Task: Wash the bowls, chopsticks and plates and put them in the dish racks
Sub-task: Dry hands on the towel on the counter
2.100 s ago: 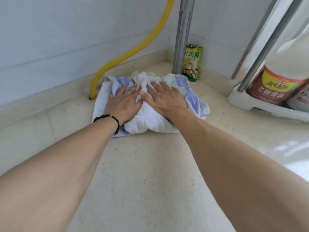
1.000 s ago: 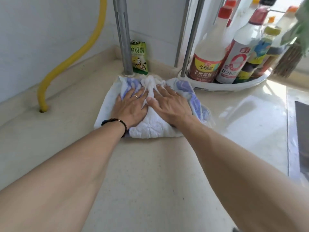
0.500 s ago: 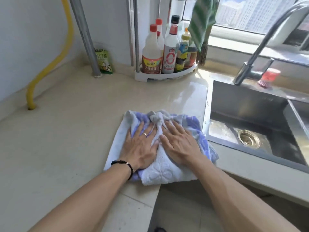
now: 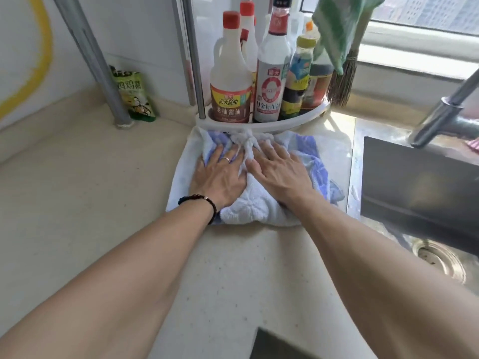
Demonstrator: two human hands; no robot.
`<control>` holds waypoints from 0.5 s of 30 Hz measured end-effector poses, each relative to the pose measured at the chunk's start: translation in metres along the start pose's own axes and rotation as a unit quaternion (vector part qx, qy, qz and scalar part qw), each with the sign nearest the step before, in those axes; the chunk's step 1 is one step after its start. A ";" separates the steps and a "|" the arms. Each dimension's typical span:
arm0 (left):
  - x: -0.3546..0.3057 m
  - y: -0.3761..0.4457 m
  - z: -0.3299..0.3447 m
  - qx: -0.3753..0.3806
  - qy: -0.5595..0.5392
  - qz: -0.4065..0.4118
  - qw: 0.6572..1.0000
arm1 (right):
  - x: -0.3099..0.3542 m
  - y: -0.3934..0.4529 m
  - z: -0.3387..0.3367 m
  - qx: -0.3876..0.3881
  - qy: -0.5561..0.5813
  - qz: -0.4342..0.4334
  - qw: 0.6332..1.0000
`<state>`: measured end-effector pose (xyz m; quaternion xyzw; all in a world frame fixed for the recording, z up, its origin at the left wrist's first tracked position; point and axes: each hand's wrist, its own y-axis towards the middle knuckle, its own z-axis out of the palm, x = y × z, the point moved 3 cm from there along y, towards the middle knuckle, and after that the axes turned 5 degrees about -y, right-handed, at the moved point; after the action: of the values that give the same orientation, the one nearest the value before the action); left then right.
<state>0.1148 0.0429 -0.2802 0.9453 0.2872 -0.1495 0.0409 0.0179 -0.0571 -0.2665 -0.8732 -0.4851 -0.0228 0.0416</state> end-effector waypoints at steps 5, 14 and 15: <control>-0.019 -0.074 0.011 0.005 -0.032 0.052 0.998 | 0.012 -0.085 0.000 0.013 0.029 0.019 0.999; -0.070 -0.148 0.025 0.055 -0.046 0.073 0.995 | 0.006 -0.190 0.004 0.014 0.022 0.072 0.997; -0.074 -0.133 0.026 0.052 -0.047 0.078 0.995 | -0.003 -0.181 0.002 0.004 0.016 0.079 0.997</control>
<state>-0.0245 0.1102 -0.2816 0.9576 0.2022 -0.2044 0.0169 -0.1375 0.0353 -0.2599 -0.9079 -0.4143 -0.0319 0.0545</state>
